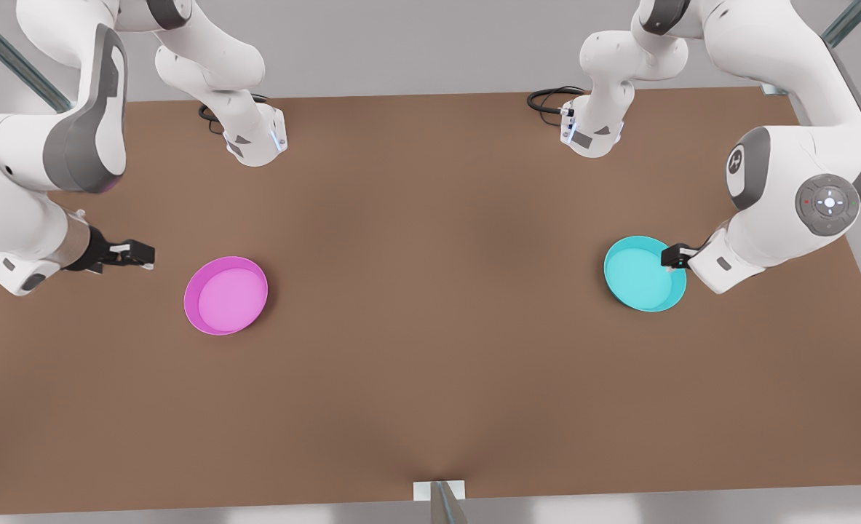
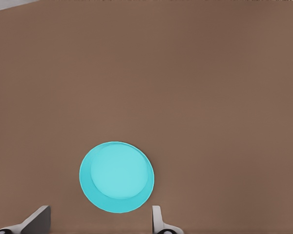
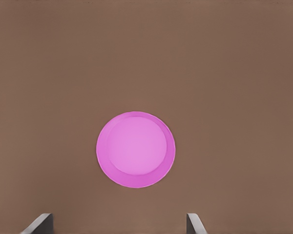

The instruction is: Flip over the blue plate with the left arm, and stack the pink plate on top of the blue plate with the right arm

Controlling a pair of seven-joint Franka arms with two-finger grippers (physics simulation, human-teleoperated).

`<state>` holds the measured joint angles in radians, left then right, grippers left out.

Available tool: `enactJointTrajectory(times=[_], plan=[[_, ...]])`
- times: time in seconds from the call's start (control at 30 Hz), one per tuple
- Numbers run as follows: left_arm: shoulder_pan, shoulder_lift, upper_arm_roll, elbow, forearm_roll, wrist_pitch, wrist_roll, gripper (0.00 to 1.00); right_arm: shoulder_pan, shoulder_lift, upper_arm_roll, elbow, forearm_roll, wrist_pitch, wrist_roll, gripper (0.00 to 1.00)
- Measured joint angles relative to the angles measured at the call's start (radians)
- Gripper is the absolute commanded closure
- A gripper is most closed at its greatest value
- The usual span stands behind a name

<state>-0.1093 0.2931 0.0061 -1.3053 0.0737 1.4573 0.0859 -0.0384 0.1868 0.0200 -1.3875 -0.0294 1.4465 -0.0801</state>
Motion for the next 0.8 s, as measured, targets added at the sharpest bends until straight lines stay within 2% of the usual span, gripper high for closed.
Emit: enactJointTrajectory(times=[0.07, 0.13, 0.17, 0.23, 0.3, 0.4, 0.47, 0.67, 0.8], plan=[[0.002, 0.000, 0.001, -0.009, -0.003, 0.001, -0.002, 0.00, -0.002, 0.002, 0.000, 0.001, -0.001, 0.000, -0.004, 0.00], [0.023, 0.043, 0.195, -0.092, -0.105, 0.015, 0.074, 0.00, -0.011, 0.011, -0.001, 0.004, -0.001, 0.000, -0.001, 0.00], [0.019, 0.047, 0.244, -0.170, -0.171, 0.071, 0.144, 0.00, -0.029, 0.008, -0.003, 0.004, -0.001, 0.000, -0.001, 0.00], [0.019, 0.048, 0.337, -0.358, -0.296, 0.200, 0.328, 0.00, -0.025, 0.007, -0.003, 0.014, -0.001, 0.000, -0.002, 0.00], [0.019, 0.053, 0.399, -0.477, -0.405, 0.284, 0.499, 0.00, -0.030, 0.007, -0.003, 0.021, -0.001, 0.000, -0.001, 0.00], [0.019, 0.126, 0.485, -0.522, -0.526, 0.337, 0.719, 0.00, -0.031, 0.011, -0.005, 0.021, -0.001, 0.002, 0.000, 0.00], [0.020, 0.177, 0.513, -0.528, -0.581, 0.369, 0.772, 0.00, -0.031, 0.011, -0.005, 0.021, -0.001, 0.002, -0.001, 0.00], [0.028, 0.191, 0.534, -0.676, -0.641, 0.553, 0.911, 0.00, -0.045, 0.008, -0.008, 0.022, 0.002, 0.000, 0.000, 0.00], [0.028, 0.237, 0.534, -0.702, -0.658, 0.601, 0.943, 0.00, -0.046, 0.011, -0.008, 0.032, 0.002, 0.001, 0.000, 0.00]])
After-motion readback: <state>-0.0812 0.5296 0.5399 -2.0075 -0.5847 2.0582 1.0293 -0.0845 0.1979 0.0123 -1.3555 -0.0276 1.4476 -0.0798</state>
